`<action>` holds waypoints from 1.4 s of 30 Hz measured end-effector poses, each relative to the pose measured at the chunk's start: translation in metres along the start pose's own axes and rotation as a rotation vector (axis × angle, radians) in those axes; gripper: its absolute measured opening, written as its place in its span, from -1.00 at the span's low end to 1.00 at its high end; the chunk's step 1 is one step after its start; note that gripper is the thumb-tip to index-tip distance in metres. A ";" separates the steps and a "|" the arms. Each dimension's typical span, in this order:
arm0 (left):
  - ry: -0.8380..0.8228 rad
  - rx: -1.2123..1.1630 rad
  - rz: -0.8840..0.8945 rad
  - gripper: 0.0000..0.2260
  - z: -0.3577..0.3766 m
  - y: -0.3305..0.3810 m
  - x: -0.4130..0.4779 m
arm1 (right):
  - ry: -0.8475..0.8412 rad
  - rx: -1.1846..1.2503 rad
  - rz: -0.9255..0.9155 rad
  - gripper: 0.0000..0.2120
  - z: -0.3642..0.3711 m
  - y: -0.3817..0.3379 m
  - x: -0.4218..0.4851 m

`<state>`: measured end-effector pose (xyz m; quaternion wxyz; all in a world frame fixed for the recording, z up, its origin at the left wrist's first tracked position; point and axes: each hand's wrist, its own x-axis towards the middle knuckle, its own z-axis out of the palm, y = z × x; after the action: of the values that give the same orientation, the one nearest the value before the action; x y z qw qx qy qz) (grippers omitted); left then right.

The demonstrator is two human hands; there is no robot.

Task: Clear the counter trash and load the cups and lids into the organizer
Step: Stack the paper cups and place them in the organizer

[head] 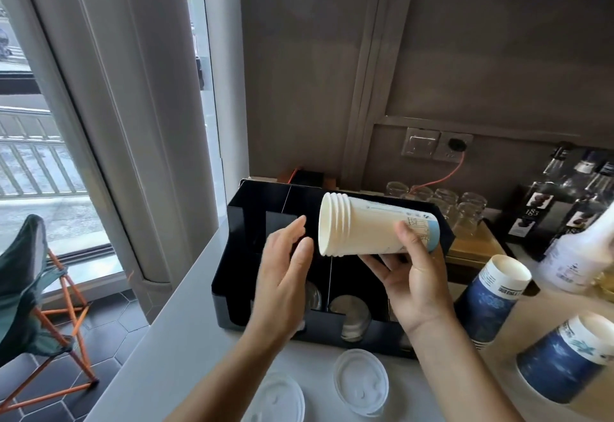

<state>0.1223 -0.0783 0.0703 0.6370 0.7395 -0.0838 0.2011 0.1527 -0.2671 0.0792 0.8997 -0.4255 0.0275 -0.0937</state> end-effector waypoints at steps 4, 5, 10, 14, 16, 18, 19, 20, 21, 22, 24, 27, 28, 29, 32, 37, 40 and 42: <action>0.124 0.441 0.076 -0.47 -0.053 -0.043 -0.001 | 0.087 0.072 -0.054 -0.48 -0.002 -0.023 0.019; 0.167 0.547 0.070 -0.46 -0.069 -0.057 -0.002 | 0.105 0.062 -0.093 -0.52 -0.003 -0.030 0.025; 0.312 0.847 -0.210 -0.36 -0.138 -0.128 -0.021 | 0.230 -0.037 -0.304 -0.38 -0.002 -0.057 0.052; 0.103 0.927 -0.399 -0.32 -0.147 -0.172 -0.042 | 0.268 -0.125 -0.355 -0.31 -0.001 -0.056 0.067; -0.054 1.061 -0.435 -0.25 -0.143 -0.185 -0.050 | 0.260 -0.201 -0.380 -0.26 0.001 -0.050 0.071; -0.159 1.216 -0.433 -0.20 -0.140 -0.194 -0.055 | 0.251 -0.338 -0.415 -0.21 0.002 -0.044 0.075; -0.168 1.247 -0.428 -0.18 -0.140 -0.196 -0.055 | 0.254 -0.423 -0.438 -0.20 0.002 -0.041 0.077; -0.156 1.257 -0.423 -0.17 -0.140 -0.197 -0.055 | 0.261 -0.508 -0.457 -0.19 0.001 -0.039 0.079; -0.144 1.256 -0.421 -0.17 -0.140 -0.197 -0.055 | 0.264 -0.592 -0.470 -0.18 0.000 -0.037 0.081; -0.137 1.249 -0.419 -0.18 -0.139 -0.197 -0.055 | 0.258 -0.673 -0.480 -0.17 0.000 -0.035 0.083; -0.148 1.254 -0.428 -0.25 -0.138 -0.195 -0.055 | 0.218 -0.833 -0.515 -0.17 0.000 -0.031 0.086; -0.174 1.271 -0.448 -0.41 -0.137 -0.193 -0.056 | 0.110 -1.048 -0.591 -0.16 0.002 -0.024 0.091; -0.172 1.276 -0.446 -0.43 -0.137 -0.193 -0.056 | 0.080 -1.108 -0.600 -0.15 0.004 -0.022 0.092; -0.174 1.281 -0.441 -0.41 -0.137 -0.193 -0.056 | 0.060 -1.162 -0.596 -0.14 0.005 -0.020 0.094; -0.177 1.284 -0.433 -0.33 -0.138 -0.190 -0.057 | 0.003 -1.326 -0.542 -0.12 0.006 -0.015 0.098; -0.190 1.272 -0.439 -0.44 -0.138 -0.188 -0.057 | -0.135 -1.571 -0.436 -0.13 0.002 -0.010 0.109; -0.191 1.273 -0.439 -0.43 -0.138 -0.188 -0.057 | -0.151 -1.590 -0.438 -0.19 0.000 -0.010 0.108; -0.196 1.286 -0.444 -0.44 -0.138 -0.189 -0.057 | -0.135 -1.564 -0.487 -0.34 -0.001 -0.009 0.106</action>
<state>0.1163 0.0823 -0.1097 0.0869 0.9850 0.1486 0.0077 0.2550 -0.2943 0.0886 0.2975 -0.9283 -0.0624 -0.2143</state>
